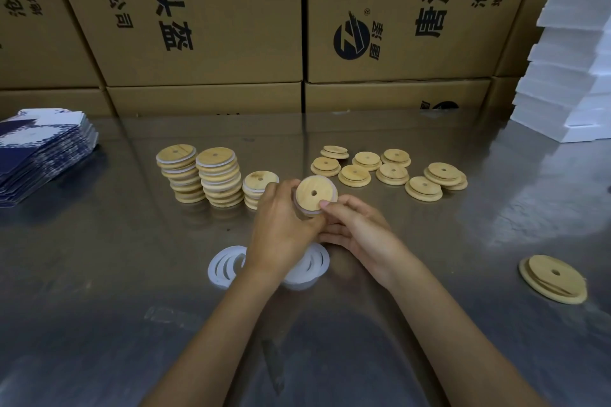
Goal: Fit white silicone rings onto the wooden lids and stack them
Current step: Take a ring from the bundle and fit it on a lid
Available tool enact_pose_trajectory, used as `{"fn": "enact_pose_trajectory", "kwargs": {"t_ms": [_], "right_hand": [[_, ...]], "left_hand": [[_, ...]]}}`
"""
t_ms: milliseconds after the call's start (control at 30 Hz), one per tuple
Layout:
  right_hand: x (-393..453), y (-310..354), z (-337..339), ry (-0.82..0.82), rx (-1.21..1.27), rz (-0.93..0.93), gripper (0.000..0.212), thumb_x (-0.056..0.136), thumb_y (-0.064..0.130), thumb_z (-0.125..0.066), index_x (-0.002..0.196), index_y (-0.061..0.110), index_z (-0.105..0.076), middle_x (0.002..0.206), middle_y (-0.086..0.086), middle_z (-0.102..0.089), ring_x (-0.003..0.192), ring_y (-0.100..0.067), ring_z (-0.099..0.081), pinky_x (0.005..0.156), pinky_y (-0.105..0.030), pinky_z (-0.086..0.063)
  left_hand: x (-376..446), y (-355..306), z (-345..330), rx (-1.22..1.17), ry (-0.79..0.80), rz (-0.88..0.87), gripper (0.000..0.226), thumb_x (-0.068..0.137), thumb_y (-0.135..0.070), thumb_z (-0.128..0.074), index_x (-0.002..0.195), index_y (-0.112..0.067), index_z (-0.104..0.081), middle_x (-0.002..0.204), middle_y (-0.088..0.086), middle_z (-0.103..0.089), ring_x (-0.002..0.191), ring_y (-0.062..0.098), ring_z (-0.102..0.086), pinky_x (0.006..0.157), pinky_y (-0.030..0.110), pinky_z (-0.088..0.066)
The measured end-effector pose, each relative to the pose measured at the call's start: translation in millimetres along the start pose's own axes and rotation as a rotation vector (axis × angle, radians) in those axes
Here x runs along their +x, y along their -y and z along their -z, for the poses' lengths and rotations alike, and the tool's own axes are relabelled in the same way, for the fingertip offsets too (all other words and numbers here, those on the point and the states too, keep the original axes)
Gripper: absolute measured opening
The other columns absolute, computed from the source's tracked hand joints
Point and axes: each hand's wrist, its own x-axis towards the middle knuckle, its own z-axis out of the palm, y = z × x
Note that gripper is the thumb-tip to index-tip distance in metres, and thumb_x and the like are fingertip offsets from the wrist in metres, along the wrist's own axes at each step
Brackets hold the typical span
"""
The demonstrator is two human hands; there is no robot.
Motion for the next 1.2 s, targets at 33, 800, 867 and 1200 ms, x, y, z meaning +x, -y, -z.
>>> {"fn": "enact_pose_trajectory", "kwargs": {"t_ms": [33,800,867,1200], "right_hand": [[-0.2,-0.3,-0.8,0.0,-0.017,0.005,0.019,0.094,0.015,-0.069,0.107,0.003,-0.064,0.082,-0.009,-0.072,0.076,-0.019,-0.071,0.072,-0.028,-0.061],[0.6,2.1,1.2,-0.056,-0.051,-0.005,0.022,0.095,0.024,-0.068,0.101,0.003,-0.069,0.087,-0.014,-0.076,0.074,-0.022,-0.069,0.076,-0.033,-0.058],[4.0,1.8,3.6,-0.155,-0.081,0.026,0.02,0.095,0.021,-0.067,0.102,0.002,-0.07,0.084,-0.011,-0.076,0.072,-0.018,-0.068,0.072,-0.029,-0.058],[22.8,6.3,63.1,-0.708,-0.854,0.247,0.029,0.094,0.021,-0.057,0.121,0.015,-0.065,0.129,-0.005,-0.063,0.131,-0.026,-0.049,0.103,-0.037,-0.039]], "left_hand": [[1.0,0.6,1.4,0.019,-0.013,-0.017,0.065,0.072,-0.043,-0.076,0.127,-0.016,-0.054,0.118,-0.003,-0.054,0.114,0.015,-0.051,0.089,0.032,-0.047],[19.1,42.7,22.6,0.251,-0.334,-0.008,0.033,0.088,-0.017,-0.067,0.12,-0.013,-0.063,0.113,0.008,-0.043,0.113,0.024,-0.042,0.086,0.03,-0.038],[19.0,40.8,22.7,0.261,-0.332,0.005,0.033,0.088,-0.017,-0.066,0.121,-0.013,-0.063,0.115,0.008,-0.044,0.114,0.024,-0.042,0.089,0.033,-0.04],[5.0,16.3,6.0,0.171,-0.131,-0.222,0.029,0.093,-0.015,-0.056,0.121,-0.014,-0.063,0.112,-0.001,-0.047,0.112,0.016,-0.046,0.087,0.034,-0.046]]}}
